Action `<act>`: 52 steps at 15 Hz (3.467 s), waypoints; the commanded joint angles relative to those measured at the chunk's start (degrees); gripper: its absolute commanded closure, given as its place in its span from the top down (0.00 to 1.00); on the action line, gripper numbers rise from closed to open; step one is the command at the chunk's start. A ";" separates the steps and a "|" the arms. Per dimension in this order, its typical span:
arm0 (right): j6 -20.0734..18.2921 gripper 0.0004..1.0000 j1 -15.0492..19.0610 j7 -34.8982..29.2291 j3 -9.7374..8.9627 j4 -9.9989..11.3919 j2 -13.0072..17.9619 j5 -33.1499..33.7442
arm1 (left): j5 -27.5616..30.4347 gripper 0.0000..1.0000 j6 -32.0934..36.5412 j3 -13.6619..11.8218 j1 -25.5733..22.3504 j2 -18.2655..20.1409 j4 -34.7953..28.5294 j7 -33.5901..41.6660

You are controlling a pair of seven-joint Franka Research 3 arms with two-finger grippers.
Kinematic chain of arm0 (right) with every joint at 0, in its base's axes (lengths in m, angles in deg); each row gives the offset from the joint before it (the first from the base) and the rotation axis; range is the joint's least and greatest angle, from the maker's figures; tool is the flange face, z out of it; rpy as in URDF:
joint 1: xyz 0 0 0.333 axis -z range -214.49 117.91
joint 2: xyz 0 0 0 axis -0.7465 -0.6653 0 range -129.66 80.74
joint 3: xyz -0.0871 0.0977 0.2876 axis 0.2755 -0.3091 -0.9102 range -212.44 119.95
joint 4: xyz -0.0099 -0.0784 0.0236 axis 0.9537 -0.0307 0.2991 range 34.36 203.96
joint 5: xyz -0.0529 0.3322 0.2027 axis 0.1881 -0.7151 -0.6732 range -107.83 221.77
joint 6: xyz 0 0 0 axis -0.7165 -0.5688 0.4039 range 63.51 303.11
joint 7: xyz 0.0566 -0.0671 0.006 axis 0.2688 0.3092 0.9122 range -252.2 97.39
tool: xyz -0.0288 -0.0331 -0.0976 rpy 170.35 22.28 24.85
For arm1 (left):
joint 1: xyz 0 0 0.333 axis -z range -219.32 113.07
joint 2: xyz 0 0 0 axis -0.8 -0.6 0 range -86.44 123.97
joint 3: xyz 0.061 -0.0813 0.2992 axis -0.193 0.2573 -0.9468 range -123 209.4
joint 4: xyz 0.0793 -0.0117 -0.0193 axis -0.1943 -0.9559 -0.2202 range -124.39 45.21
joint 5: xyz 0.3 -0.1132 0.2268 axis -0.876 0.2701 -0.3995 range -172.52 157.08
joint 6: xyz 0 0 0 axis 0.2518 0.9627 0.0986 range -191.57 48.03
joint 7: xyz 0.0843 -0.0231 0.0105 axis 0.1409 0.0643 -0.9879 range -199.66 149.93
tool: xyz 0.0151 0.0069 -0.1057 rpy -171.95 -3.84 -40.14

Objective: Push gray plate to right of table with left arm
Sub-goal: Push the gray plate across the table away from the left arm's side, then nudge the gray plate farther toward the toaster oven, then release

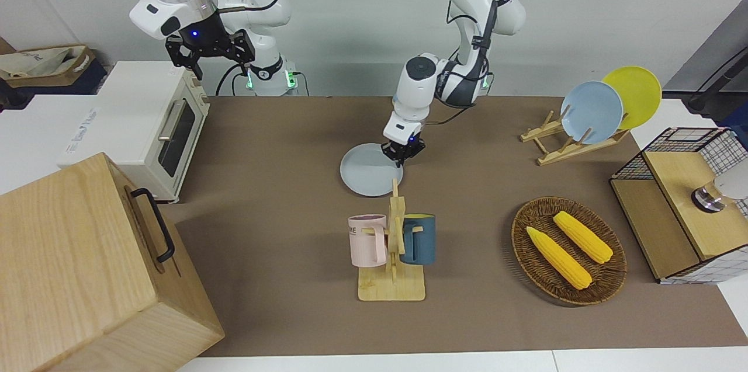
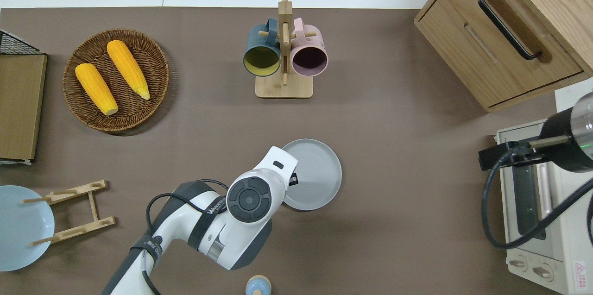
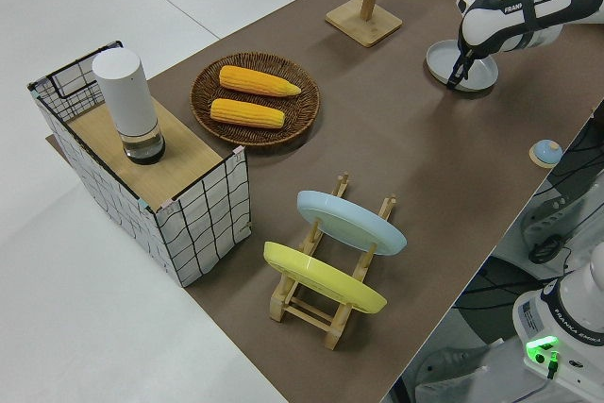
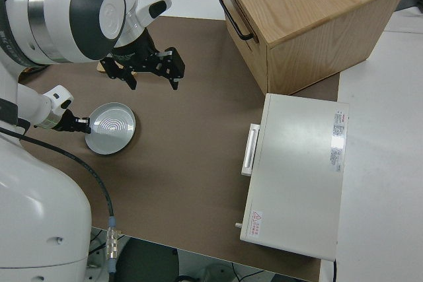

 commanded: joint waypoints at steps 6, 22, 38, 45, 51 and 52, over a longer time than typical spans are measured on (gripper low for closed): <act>-0.89 0.98 1.15 -0.75 -0.92 -0.53 0.14 -0.25 | -0.76 0.00 3.08 -0.25 5.51 -7.53 9.39 -8.11; -0.89 0.98 1.07 -0.66 -0.92 -0.53 0.14 -0.25 | -1.02 0.00 7.30 0.45 12.81 -16.50 23.55 -19.36; -0.89 0.98 1.15 -0.75 -0.92 -0.53 0.14 -0.25 | -0.41 0.26 9.41 0.45 14.04 -19.32 28.74 -20.51; -0.89 0.98 1.07 -0.75 -0.92 -0.53 0.14 -0.25 | -1.11 1.00 9.50 0.45 14.04 -19.14 29.09 -20.51; -0.89 0.98 1.15 -0.75 -0.92 -0.53 0.14 -0.25 | -1.11 1.00 10.46 0.45 13.78 -18.71 29.44 -19.64; -0.89 0.98 1.15 -0.66 -0.92 -0.53 0.14 -0.25 | -1.11 1.00 11.34 0.54 13.43 -18.18 29.27 -18.68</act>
